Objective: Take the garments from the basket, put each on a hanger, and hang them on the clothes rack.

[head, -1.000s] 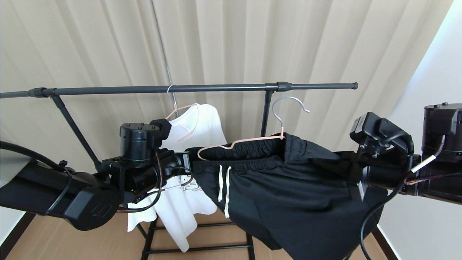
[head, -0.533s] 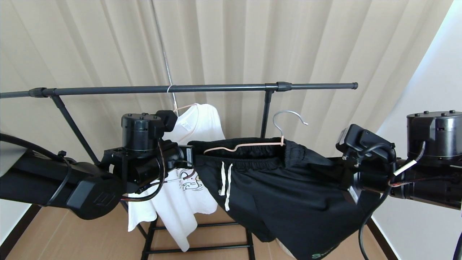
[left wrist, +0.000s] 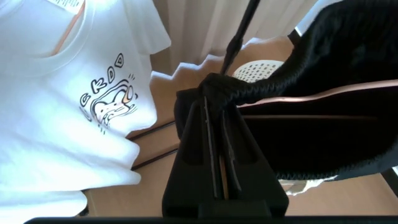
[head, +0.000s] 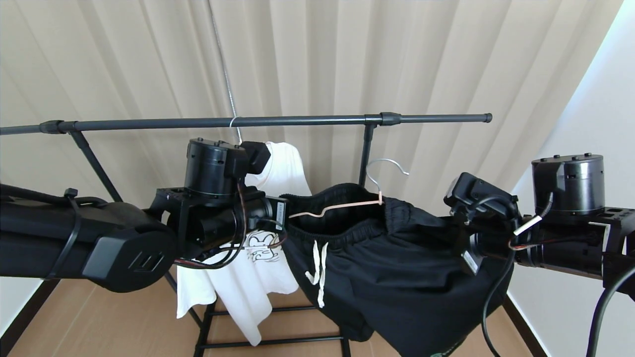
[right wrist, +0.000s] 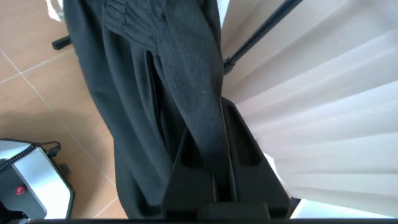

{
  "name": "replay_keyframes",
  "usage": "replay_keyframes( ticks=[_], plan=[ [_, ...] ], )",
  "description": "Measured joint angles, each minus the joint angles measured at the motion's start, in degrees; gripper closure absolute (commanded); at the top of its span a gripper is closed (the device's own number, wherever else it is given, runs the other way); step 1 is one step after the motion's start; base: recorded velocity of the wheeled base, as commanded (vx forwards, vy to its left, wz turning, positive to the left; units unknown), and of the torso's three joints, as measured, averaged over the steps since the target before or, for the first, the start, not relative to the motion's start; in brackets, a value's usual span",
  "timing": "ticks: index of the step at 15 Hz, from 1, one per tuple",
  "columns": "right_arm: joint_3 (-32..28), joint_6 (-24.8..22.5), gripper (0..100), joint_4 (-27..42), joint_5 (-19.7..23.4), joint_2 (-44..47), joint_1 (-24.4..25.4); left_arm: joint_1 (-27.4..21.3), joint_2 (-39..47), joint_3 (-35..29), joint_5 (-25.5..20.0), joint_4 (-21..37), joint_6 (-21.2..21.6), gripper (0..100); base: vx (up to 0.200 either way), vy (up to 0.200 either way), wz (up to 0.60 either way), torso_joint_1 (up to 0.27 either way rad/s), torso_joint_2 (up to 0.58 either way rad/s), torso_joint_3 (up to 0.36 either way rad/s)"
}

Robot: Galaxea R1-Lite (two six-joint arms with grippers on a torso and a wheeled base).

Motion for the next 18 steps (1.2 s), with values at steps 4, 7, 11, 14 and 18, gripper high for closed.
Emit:
replay_keyframes(
  ticks=[4, 7, 11, 14, 18],
  plan=[
    [-0.2, 0.0, 100, -0.1, -3.4, 1.5, 0.2, -1.2, -2.1, -1.7, 0.0, 2.5, 0.0, 100, 0.0, 0.0, 0.0, 0.0, 0.0, 0.0],
    [-0.2, -0.1, 100, -0.7, -6.3, 2.8, 0.6, -1.4, -3.8, -4.2, 0.7, 6.4, 0.0, 100, 0.0, 0.0, 0.0, 0.0, 0.0, 0.0],
    [0.8, 0.6, 100, -7.3, -7.6, 5.0, 1.8, -2.3, -5.6, -6.8, 1.8, 10.0, 0.0, 100, 0.0, 0.0, 0.0, 0.0, 0.0, 0.0],
    [0.6, 6.9, 100, -8.4, -7.5, 5.7, 3.4, -3.9, -6.2, -6.8, 3.3, 10.8, 0.0, 100, 0.0, 0.0, 0.0, 0.0, 0.0, 0.0],
    [-0.1, 13.8, 100, -15.3, -7.4, 6.9, 5.2, -6.5, -6.5, -6.2, 6.0, 12.8, 0.0, 100, 0.0, 0.0, 0.0, 0.0, 0.0, 0.0]
  ],
)
